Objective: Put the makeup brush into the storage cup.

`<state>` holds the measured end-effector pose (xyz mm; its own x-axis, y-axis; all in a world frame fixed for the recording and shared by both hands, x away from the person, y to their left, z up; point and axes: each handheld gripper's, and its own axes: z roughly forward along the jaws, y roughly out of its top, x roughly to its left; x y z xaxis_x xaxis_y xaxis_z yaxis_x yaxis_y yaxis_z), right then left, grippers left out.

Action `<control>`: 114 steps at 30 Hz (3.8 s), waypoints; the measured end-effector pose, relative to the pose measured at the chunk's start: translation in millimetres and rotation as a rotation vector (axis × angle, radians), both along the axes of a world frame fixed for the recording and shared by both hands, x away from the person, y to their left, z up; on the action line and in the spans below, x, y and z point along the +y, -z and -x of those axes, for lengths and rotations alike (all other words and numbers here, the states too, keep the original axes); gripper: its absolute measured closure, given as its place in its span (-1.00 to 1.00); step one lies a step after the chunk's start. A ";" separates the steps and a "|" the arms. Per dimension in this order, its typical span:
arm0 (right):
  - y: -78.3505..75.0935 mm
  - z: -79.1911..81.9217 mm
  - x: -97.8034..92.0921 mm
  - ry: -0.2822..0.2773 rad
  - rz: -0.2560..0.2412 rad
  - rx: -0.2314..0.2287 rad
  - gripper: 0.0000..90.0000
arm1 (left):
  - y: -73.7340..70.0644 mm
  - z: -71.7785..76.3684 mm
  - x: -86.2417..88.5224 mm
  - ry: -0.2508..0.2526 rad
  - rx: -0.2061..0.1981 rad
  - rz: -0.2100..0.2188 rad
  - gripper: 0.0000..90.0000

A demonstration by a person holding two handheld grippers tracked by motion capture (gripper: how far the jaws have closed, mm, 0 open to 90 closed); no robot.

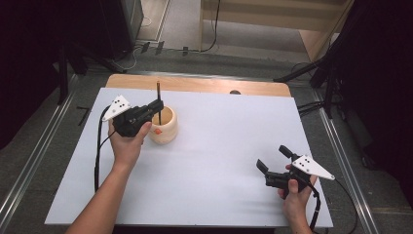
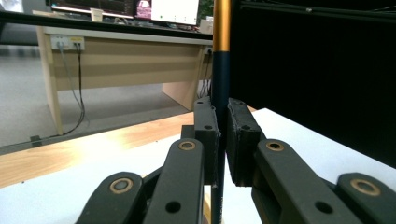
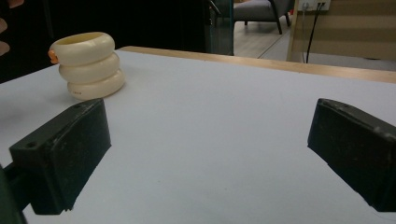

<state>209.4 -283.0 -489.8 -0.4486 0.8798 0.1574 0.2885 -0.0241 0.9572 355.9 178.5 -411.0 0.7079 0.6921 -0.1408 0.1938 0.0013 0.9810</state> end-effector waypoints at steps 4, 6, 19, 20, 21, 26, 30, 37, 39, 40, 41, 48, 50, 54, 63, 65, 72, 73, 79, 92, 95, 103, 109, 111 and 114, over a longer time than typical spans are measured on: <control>-0.1 0.0 0.1 0.001 0.001 0.001 -1.00 | 1.9 -2.2 -0.2 -0.013 0.000 0.000 0.89; -0.2 0.1 0.3 0.002 0.000 0.002 -1.00 | 3.1 -3.2 -0.1 -0.017 -0.002 -0.009 0.89; -0.3 0.3 -0.6 0.003 0.003 0.000 -1.00 | 10.5 -7.0 0.7 -0.040 0.009 -0.012 0.89; -0.3 0.3 -0.6 0.003 0.003 0.001 -1.00 | 11.4 -7.2 1.1 -0.041 0.012 -0.016 0.89; -0.3 0.4 -0.6 0.004 0.003 0.001 -1.00 | 12.4 -7.7 1.2 -0.041 0.015 -0.012 0.89; -0.3 0.3 -0.6 0.005 0.003 0.001 -1.00 | 16.2 -9.2 2.4 -0.048 0.023 -0.014 0.89; -0.1 0.2 -0.5 0.005 0.004 0.001 -1.00 | 18.5 -10.0 2.5 -0.049 0.033 -0.018 0.89; -0.2 0.8 -0.9 0.008 0.003 0.005 -1.00 | 21.3 -10.4 1.2 -0.052 0.034 -0.025 0.89; 0.0 0.8 -1.1 0.008 0.004 0.004 -1.00 | 23.7 -10.2 1.7 -0.054 0.040 -0.021 0.89; 0.1 0.9 -1.1 0.008 0.004 0.004 -1.00 | 25.3 -10.2 2.0 -0.056 0.044 -0.023 0.89; 0.2 0.9 -1.1 0.008 0.004 0.004 -1.00 | 27.2 -10.3 2.5 -0.058 0.049 -0.025 0.89; 1.1 0.1 -0.1 0.006 0.007 0.008 -1.00 | 35.4 -10.9 4.3 -0.066 0.068 -0.028 0.89; 1.1 -0.1 0.4 0.006 0.008 0.010 -1.00 | 36.9 -11.2 4.9 -0.067 0.075 -0.033 0.89; 1.7 -0.4 0.9 0.005 0.009 0.013 -1.00 | 39.2 -10.7 5.5 -0.068 0.078 -0.039 0.89; 2.0 -0.4 0.6 0.006 0.008 0.012 -1.00 | 47.2 -11.2 5.8 -0.072 0.109 -0.047 0.89; 2.0 -0.4 0.7 0.006 0.008 0.014 -1.00 | 47.0 -11.3 5.9 -0.072 0.112 -0.045 0.89; 2.1 -0.6 0.7 0.007 0.007 0.014 -1.00 | 45.0 -8.7 7.7 -0.068 0.134 -0.038 0.69; 2.1 -0.5 0.6 0.007 0.008 0.013 -1.00 | 43.9 -7.9 8.0 -0.068 0.131 -0.035 0.59; 2.2 -0.5 -0.1 0.010 0.007 0.015 -1.00 | 39.4 -4.8 9.9 -0.053 0.128 -0.006 0.16; 2.0 0.5 -1.8 0.010 0.014 0.005 -1.00 | 32.7 6.0 20.6 -0.023 0.111 0.015 -0.98; 1.9 0.8 -2.1 0.011 0.012 0.005 -1.00 | 30.4 11.6 23.5 -0.013 0.090 0.019 -1.00; 2.3 1.1 -2.5 0.011 0.016 0.007 -1.00 | 31.8 22.0 35.5 -0.002 0.100 0.032 -1.00; 2.2 1.3 -2.2 0.010 0.025 0.004 -1.00 | 36.5 30.6 43.9 -0.017 0.102 0.029 -1.00; 2.5 1.5 -2.2 0.008 0.026 0.004 -1.00 | 37.9 33.2 45.1 -0.016 0.106 0.022 -1.00; 2.7 1.5 -2.2 0.010 0.027 0.005 -1.00 | 39.2 36.6 47.8 -0.016 0.109 0.022 -1.00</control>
<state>207.9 -285.2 -492.5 -0.4393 0.8880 0.1361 0.2934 -0.0014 0.9560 319.3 226.3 -450.2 0.6762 0.6994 -0.2316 0.2989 0.0269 0.9539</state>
